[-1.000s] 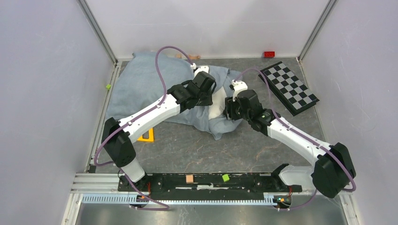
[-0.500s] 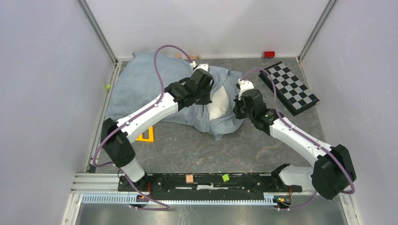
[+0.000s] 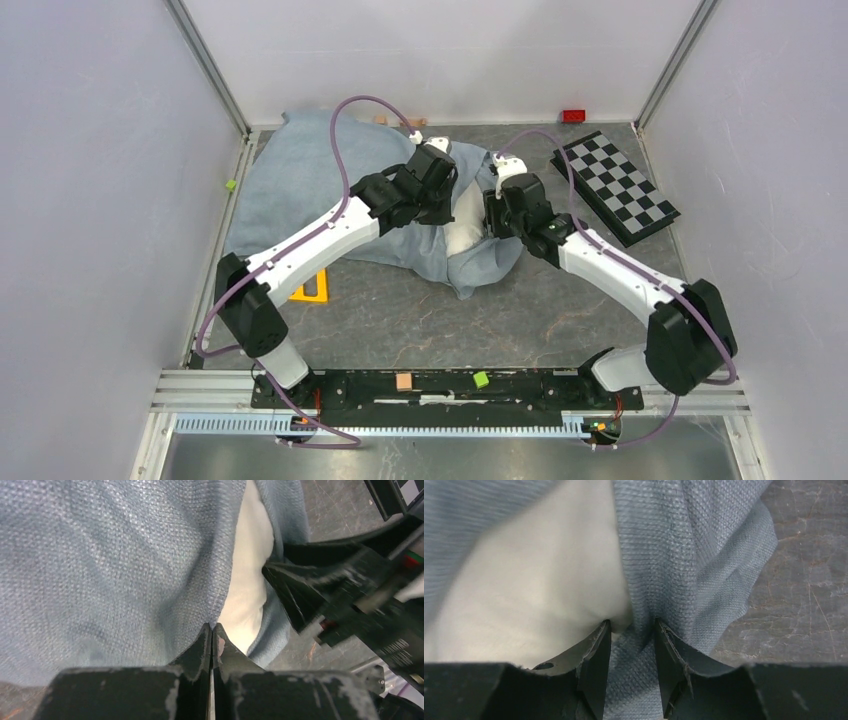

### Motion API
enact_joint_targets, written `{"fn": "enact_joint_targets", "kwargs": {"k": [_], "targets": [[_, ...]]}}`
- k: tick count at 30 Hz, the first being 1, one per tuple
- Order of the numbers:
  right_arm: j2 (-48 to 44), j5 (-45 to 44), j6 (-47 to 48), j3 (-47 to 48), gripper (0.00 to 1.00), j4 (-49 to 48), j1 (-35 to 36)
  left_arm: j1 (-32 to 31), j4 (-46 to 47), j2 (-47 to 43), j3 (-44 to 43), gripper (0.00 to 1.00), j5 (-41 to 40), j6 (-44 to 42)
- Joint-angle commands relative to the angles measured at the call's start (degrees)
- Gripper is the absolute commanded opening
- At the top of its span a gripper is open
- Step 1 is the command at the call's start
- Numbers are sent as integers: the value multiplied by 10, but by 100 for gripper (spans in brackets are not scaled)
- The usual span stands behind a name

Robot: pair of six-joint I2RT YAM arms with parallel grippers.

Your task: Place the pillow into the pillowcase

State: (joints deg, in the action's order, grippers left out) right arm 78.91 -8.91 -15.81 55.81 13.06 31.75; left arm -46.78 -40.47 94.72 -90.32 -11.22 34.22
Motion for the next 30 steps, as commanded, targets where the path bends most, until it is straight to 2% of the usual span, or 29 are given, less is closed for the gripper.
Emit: {"fn": "enact_joint_targets", "kwargs": {"k": [1, 4, 9, 12, 17, 21, 25, 27, 29, 30], "targets": [[29, -36, 22, 46, 43, 4, -3, -34, -48, -59, -69, 3, -11, -25], [53, -7, 21, 77, 43, 3, -1, -72, -94, -62, -127, 2, -39, -31], [53, 10, 13, 74, 49, -8, 12, -65, -85, -58, -114, 2, -13, -11], [42, -17, 22, 70, 52, 10, 12, -40, -60, -39, -89, 3, 6, 5], [-14, -46, 29, 47, 56, 13, 11, 49, 30, 1, -1, 2, 38, 22], [17, -61, 47, 64, 57, 31, 11, 81, 99, 28, 51, 2, 57, 27], [47, -60, 59, 71, 55, 12, 11, 85, 108, 52, 59, 2, 59, 33], [62, -50, 64, 83, 49, 10, 11, 85, 112, 61, 64, 2, 62, 34], [70, -53, 64, 112, 22, 35, 11, 86, 114, 69, 68, 2, 64, 35], [68, -52, 63, 128, 12, 46, 11, 86, 119, 72, 72, 2, 66, 36]]}}
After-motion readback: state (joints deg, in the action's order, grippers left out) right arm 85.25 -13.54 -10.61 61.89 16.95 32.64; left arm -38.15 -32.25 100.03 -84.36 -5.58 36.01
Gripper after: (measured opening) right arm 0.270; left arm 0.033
